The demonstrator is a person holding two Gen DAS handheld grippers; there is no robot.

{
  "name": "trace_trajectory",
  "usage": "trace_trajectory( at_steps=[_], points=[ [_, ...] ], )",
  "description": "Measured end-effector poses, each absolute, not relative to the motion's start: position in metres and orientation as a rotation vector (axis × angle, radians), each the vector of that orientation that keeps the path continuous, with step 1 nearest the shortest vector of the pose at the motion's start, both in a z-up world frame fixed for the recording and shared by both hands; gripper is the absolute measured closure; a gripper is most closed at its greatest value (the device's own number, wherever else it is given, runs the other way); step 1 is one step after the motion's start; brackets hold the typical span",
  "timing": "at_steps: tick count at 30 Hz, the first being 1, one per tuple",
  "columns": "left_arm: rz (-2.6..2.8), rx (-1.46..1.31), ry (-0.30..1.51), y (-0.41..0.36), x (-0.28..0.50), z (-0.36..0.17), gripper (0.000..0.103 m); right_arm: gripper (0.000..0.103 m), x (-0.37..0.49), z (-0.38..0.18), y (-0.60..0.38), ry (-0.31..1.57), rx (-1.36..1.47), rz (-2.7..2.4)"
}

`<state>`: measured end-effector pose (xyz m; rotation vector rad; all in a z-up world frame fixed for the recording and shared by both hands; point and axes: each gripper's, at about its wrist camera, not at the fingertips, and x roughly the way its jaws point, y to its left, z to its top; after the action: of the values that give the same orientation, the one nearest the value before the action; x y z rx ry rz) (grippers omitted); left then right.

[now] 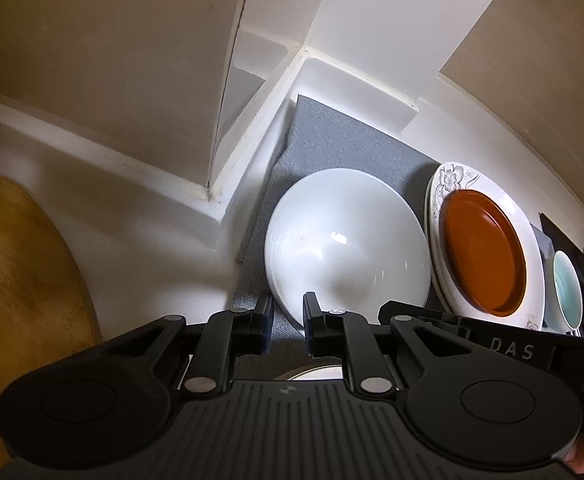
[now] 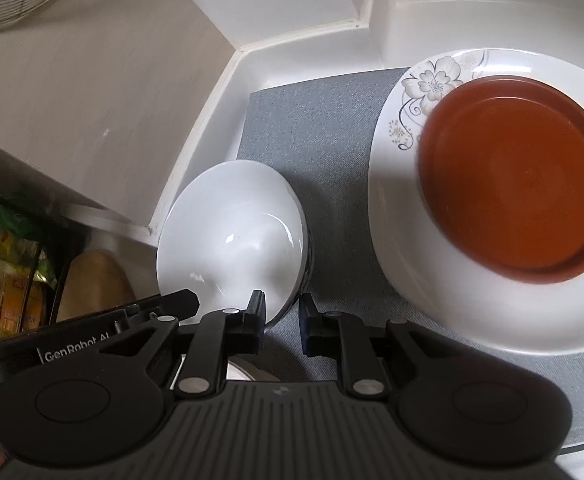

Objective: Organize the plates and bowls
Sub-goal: 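Close the left gripper on the white bowl rim while the right gripper grips it too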

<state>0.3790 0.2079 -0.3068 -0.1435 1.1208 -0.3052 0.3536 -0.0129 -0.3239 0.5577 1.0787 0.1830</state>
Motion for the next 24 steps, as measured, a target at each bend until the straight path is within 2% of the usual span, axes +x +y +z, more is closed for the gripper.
trace_trajectory(
  at_steps=[8,10,11,12,15,19,24],
  points=[
    [-0.269,-0.207,1.134,0.212,0.398,-0.311,0.086,0.080,0.363,-0.320,-0.027,1.050,0.605,0.161],
    [-0.257,-0.227,1.146,0.217,0.403,-0.314,0.086,0.073,0.365,-0.318,-0.031,1.037,0.618,0.149],
    [-0.253,-0.237,1.149,0.219,0.404,-0.315,0.086,0.073,0.366,-0.318,-0.033,1.030,0.622,0.141],
    [-0.255,-0.243,1.150,0.223,0.404,-0.314,0.086,0.074,0.367,-0.319,-0.035,1.030,0.628,0.140],
    [-0.291,-0.220,1.121,0.223,0.398,-0.308,0.089,0.095,0.366,-0.317,-0.031,1.020,0.598,0.116],
    [-0.309,-0.162,1.100,0.222,0.387,-0.302,0.089,0.095,0.359,-0.315,-0.024,1.034,0.565,0.111],
    [-0.340,-0.263,1.136,0.236,0.392,-0.316,0.088,0.093,0.356,-0.318,-0.030,1.040,0.603,0.129]
  ],
)
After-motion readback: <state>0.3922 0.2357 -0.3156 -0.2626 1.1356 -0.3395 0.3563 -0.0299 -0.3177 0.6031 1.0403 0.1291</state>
